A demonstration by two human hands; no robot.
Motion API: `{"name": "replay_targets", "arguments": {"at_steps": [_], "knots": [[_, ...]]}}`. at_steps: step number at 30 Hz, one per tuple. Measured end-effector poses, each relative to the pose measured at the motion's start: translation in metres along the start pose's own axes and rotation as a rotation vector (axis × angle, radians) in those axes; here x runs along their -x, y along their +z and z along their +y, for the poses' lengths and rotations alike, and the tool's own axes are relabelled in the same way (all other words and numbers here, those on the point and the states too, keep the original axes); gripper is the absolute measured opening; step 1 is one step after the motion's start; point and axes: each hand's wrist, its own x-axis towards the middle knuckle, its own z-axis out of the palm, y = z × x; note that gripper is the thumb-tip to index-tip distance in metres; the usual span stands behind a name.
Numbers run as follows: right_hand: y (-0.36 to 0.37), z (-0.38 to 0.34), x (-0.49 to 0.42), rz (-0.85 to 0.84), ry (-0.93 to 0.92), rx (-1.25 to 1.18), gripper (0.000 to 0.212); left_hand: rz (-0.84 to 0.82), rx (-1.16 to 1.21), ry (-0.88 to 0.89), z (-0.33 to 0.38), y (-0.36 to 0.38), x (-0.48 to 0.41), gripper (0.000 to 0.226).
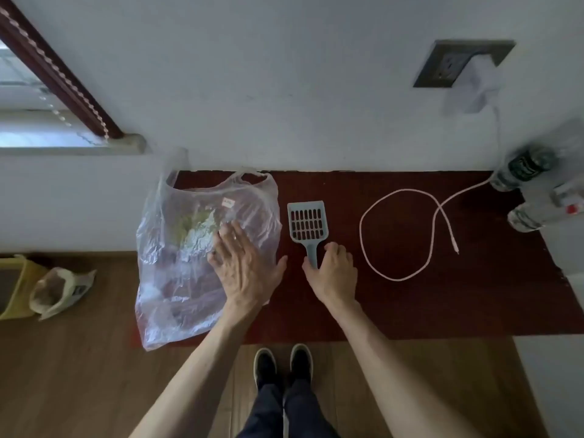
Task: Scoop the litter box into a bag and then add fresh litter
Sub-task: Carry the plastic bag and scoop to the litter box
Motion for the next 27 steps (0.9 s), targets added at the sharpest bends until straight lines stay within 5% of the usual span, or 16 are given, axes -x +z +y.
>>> {"name": "replay_targets", "arguments": {"at_steps": [6,12,20,27], "knots": [[0.01,-0.005,-0.007,0.002,0.082,0.005,0.049,-0.066,-0.003,-0.026,0.002,0.009,-0.015,0.115],[0.018,-0.004,-0.012,-0.015,0.067,-0.041,0.032,-0.058,-0.007,-0.005,-0.006,0.015,-0.024,0.074],[0.014,0.001,-0.009,-0.102,0.039,-0.167,0.017,0.068,0.06,0.065,-0.037,-0.002,-0.025,0.041],[0.004,-0.004,0.009,-0.122,-0.076,-0.241,0.01,0.196,0.107,0.02,-0.076,-0.027,-0.025,0.034]]}}
